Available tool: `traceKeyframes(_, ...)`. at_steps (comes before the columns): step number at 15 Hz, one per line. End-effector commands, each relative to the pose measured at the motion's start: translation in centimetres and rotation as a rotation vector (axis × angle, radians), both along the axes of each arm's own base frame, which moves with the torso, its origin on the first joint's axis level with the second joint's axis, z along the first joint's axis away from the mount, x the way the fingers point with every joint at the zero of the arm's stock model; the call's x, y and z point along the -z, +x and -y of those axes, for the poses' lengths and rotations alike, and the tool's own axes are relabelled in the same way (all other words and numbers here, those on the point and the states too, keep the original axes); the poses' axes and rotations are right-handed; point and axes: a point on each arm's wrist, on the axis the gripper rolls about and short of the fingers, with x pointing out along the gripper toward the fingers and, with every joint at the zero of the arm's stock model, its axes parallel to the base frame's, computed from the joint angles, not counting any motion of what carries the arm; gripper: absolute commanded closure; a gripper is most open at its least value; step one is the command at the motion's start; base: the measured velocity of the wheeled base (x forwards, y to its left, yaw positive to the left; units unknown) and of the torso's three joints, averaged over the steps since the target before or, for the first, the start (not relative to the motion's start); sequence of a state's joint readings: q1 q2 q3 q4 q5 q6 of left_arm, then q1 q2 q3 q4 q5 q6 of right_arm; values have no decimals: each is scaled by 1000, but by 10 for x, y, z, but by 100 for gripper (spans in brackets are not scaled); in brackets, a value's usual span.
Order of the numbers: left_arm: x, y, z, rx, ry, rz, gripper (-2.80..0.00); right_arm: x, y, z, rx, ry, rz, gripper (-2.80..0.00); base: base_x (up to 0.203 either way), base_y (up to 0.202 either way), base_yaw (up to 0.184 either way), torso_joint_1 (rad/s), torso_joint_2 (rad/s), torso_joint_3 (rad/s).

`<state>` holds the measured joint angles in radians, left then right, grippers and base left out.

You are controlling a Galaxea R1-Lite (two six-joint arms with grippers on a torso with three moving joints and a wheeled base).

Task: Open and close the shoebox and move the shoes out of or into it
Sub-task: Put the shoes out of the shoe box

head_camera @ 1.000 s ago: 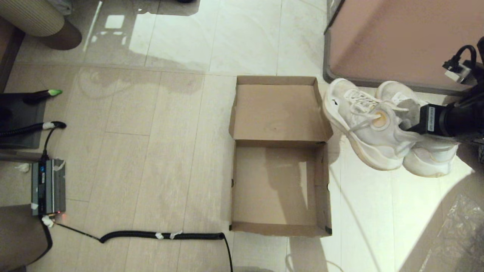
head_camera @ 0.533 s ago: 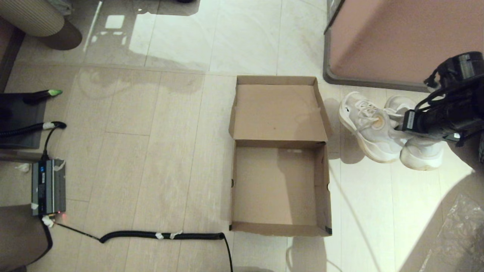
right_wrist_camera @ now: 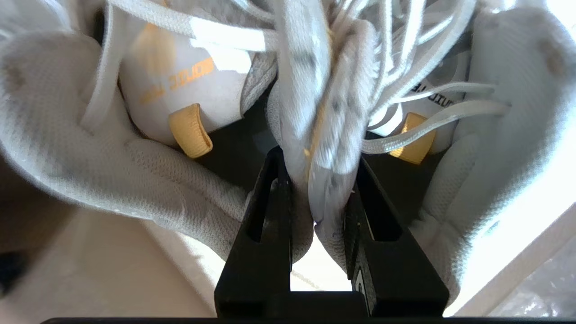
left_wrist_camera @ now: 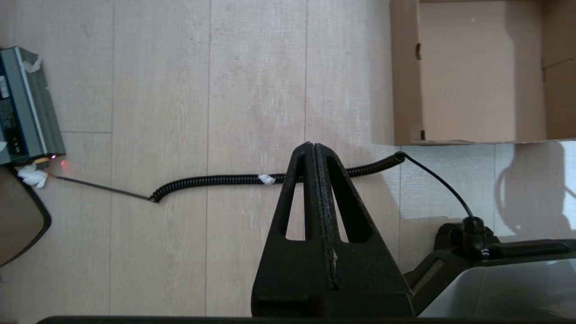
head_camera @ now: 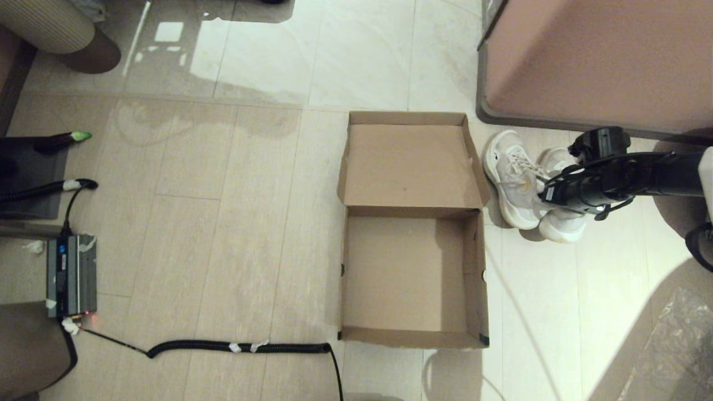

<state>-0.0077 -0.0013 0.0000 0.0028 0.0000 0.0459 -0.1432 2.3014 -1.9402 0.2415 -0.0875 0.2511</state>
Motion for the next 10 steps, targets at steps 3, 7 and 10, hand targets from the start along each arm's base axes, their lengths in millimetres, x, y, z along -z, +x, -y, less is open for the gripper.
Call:
traceKeyframes(3, 0, 0, 0, 0, 0, -2, 0, 14, 4, 13, 19, -3, -37, 0, 0, 0, 0, 0, 0, 0)
traceKeyframes(7, 0, 0, 0, 0, 0, -2, 0, 7, -9, 13, 9, -13, -68, 0, 0, 0, 0, 0, 0, 0)
traceKeyframes(10, 0, 0, 0, 0, 0, -2, 0, 10, -10, 13, 1, -20, -85, -280, 0, 0, 0, 0, 0, 0)
